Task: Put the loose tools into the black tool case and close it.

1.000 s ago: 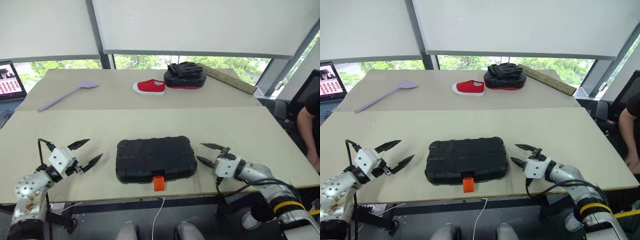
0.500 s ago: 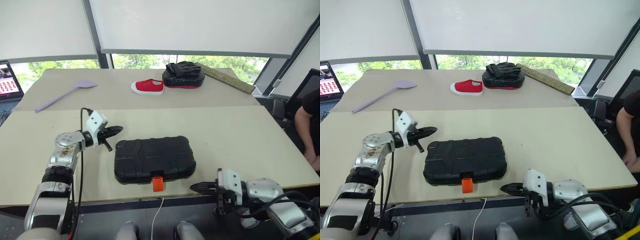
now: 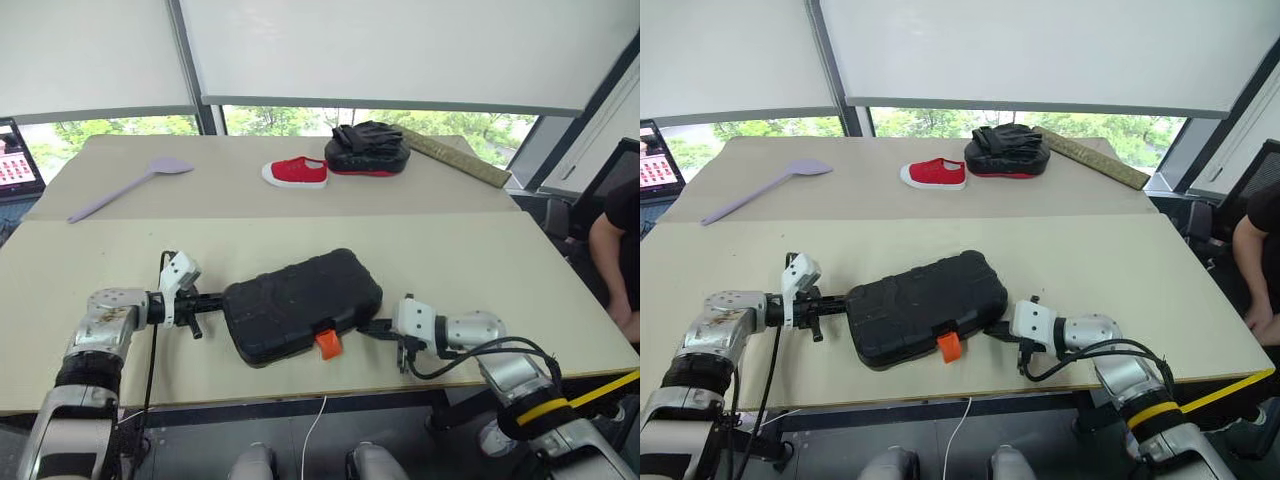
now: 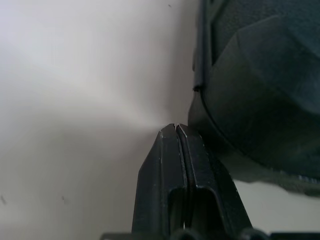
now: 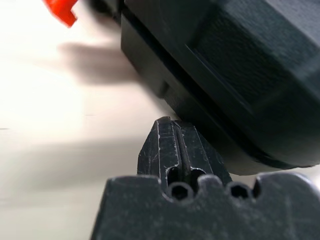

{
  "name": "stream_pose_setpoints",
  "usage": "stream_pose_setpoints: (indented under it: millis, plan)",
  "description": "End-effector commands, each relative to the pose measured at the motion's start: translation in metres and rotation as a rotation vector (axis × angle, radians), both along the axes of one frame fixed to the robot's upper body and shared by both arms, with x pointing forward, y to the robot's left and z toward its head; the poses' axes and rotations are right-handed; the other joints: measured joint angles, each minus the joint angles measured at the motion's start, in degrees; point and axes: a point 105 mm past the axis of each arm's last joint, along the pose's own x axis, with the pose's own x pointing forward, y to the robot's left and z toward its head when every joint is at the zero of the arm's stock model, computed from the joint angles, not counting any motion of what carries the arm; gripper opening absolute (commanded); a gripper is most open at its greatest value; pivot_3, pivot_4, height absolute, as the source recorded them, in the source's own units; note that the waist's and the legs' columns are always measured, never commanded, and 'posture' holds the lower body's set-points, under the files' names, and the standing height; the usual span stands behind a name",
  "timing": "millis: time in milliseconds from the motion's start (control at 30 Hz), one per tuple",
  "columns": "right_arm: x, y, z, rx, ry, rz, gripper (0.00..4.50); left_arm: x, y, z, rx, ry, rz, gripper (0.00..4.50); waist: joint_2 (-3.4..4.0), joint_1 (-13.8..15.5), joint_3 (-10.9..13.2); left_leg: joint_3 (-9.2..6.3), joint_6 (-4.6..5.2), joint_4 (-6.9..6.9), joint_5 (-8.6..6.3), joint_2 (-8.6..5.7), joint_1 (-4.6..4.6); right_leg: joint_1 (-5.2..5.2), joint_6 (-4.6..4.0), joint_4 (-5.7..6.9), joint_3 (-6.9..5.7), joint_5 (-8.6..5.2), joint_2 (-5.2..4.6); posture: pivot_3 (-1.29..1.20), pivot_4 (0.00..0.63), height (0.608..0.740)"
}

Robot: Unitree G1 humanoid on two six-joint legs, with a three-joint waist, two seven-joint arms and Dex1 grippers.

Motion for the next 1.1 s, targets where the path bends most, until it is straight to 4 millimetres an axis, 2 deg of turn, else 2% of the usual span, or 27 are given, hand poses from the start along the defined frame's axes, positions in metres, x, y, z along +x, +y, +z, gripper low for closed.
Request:
stream_pose_setpoints:
  millis: [33, 167, 233, 333, 467, 533, 600, 700, 733, 767, 867, 1100]
  plan:
    - [0.03, -0.008, 0.02, 0.044, -0.108, -0.098, 0.0, -0.004, -0.005, 0.02, -0.093, -0.079, 0.025, 0.08, 0.0, -0.01, 0.01, 0.01, -0.01, 0.0, 0.01, 0.0, 0.0, -0.01, 0.01, 0.01, 0.02, 0.01, -0.01, 0.0, 0.15, 0.74]
    - [0.035, -0.01, 0.027, 0.099, -0.121, -0.105, 0.0, 0.002, 0.009, 0.057, -0.17, -0.165, 0.119, 0.08, -0.02, 0.58, 0.04, -0.03, -0.01, 0.0, 0.02, 0.02, -0.04, -0.03, -0.01, 0.04, -0.07, 0.02, -0.01, 0.0, 0.15, 0.74]
    - [0.031, -0.015, 0.027, 0.126, -0.112, -0.106, 0.0, -0.005, 0.006, 0.077, -0.175, -0.202, 0.025, 0.08, -0.06, 0.51, 0.06, -0.02, -0.01, -0.01, 0.01, 0.0, -0.04, -0.02, -0.01, 0.03, -0.04, 0.01, -0.02, 0.0, 0.15, 0.74]
    - [0.019, -0.027, 0.028, 0.177, -0.085, -0.125, 0.0, -0.016, -0.021, 0.098, -0.213, -0.218, -0.15, 0.08, -0.04, 0.69, 0.06, -0.02, 0.0, -0.03, -0.01, -0.02, -0.13, -0.03, 0.02, -0.03, -0.07, -0.01, -0.06, 0.0, 0.15, 0.74]
    - [-0.003, -0.037, 0.034, 0.277, -0.046, -0.15, 0.0, -0.013, -0.071, 0.101, -0.232, -0.22, -0.291, 0.08, 0.02, 1.42, 0.06, 0.0, 0.03, -0.02, -0.04, -0.12, -0.13, 0.05, 0.09, -0.04, -0.04, -0.05, -0.15, 0.0, 0.15, 0.74]
    - [-0.013, -0.036, 0.048, 0.376, -0.071, -0.155, 0.0, -0.009, -0.099, 0.098, -0.258, -0.231, -0.342, 0.08, 0.02, 1.64, 0.07, -0.04, 0.03, 0.02, -0.03, -0.16, -0.11, 0.08, 0.11, -0.01, 0.02, -0.06, -0.13, 0.0, 0.15, 0.74]
    - [-0.024, -0.031, 0.055, 0.422, -0.072, -0.141, 0.0, -0.006, -0.121, 0.086, -0.268, -0.192, -0.372, 0.08, 0.02, 1.25, 0.07, -0.04, 0.04, 0.08, -0.03, -0.16, -0.12, 0.06, 0.12, -0.01, 0.09, -0.04, -0.09, 0.0, 0.15, 0.74]
    - [-0.043, -0.013, 0.054, 0.424, -0.028, -0.073, 0.0, 0.007, -0.14, 0.056, -0.159, -0.159, -0.343, 0.08, 0.02, 0.81, 0.06, -0.12, 0.05, 0.07, -0.02, -0.16, 0.0, 0.14, 0.14, 0.0, 0.19, -0.01, 0.01, 0.0, 0.15, 0.74]
    - [-0.046, -0.01, 0.054, 0.42, -0.027, -0.062, 0.0, 0.01, -0.142, 0.051, -0.133, -0.159, -0.331, 0.08, 0.02, 0.57, 0.06, -0.12, 0.05, 0.07, -0.02, -0.16, 0.0, 0.12, 0.14, 0.01, 0.2, -0.01, 0.02, 0.0, 0.15, 0.74]
    - [-0.05, -0.004, 0.05, 0.381, -0.029, -0.033, 0.0, 0.015, -0.142, 0.036, -0.069, -0.138, -0.307, 0.08, 0.02, 0.46, 0.06, -0.14, 0.05, 0.05, -0.02, -0.16, 0.03, 0.13, 0.14, 0.01, 0.21, -0.01, 0.04, 0.0, 0.15, 0.74]
    - [-0.054, 0.012, 0.038, 0.34, -0.012, -0.003, 0.0, 0.012, -0.138, -0.001, 0.059, -0.068, -0.307, 0.08, 0.17, 0.28, -0.07, -0.17, 0.05, 0.04, -0.02, -0.16, 0.12, 0.2, 0.13, 0.0, 0.23, -0.02, 0.06, 0.0, 0.15, 0.74]
    - [-0.034, 0.018, 0.013, 0.284, 0.017, -0.077, 0.0, 0.007, -0.127, -0.012, 0.036, -0.02, -0.271, 0.08, 0.72, -0.06, -0.72, -0.12, 0.06, 0.02, -0.03, -0.17, 0.35, 0.36, 0.32, 0.0, 0.3, -0.16, 0.05, 0.0, 0.15, 0.74]
